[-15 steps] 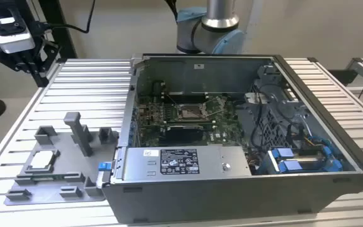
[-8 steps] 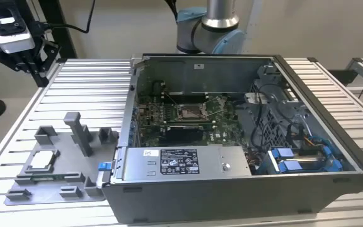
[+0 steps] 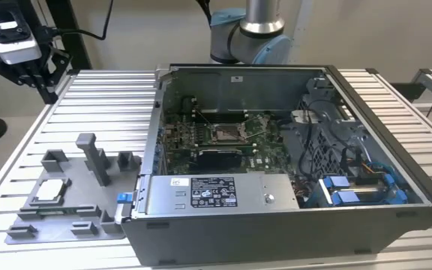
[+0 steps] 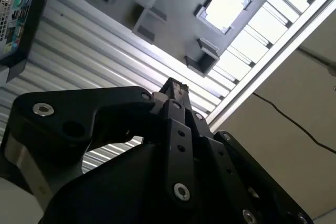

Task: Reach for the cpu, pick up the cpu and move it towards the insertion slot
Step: 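Reach for the cpu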

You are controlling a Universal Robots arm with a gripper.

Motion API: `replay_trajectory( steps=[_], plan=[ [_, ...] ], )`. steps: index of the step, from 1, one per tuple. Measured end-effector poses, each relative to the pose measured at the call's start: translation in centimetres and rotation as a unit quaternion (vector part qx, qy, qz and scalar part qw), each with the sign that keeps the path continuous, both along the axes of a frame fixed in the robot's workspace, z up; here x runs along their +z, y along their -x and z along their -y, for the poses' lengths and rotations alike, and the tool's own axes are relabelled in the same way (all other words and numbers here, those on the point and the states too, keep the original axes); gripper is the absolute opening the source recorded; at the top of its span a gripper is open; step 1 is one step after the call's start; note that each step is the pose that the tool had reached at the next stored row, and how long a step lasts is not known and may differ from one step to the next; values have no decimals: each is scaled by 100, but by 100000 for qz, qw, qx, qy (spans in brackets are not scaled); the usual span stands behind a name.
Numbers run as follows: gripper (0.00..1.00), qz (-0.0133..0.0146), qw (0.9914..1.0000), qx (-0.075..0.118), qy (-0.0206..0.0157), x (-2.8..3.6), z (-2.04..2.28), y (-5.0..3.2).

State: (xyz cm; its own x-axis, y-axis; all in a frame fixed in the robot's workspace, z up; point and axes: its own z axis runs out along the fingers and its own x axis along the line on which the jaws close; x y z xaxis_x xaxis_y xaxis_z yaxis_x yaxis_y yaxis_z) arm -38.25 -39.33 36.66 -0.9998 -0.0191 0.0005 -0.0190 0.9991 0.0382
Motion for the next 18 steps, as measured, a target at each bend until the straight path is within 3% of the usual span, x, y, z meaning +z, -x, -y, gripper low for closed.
replay_trajectory(
  steps=[6,9,13,18],
  plan=[
    [0,-4,100000,-4,-1,-87,47,65],
    [0,-6,100000,5,0,-111,94,128],
    [0,-11,100000,4,2,-129,217,192],
    [0,-4,100000,2,-2,-133,387,209]
  ],
)
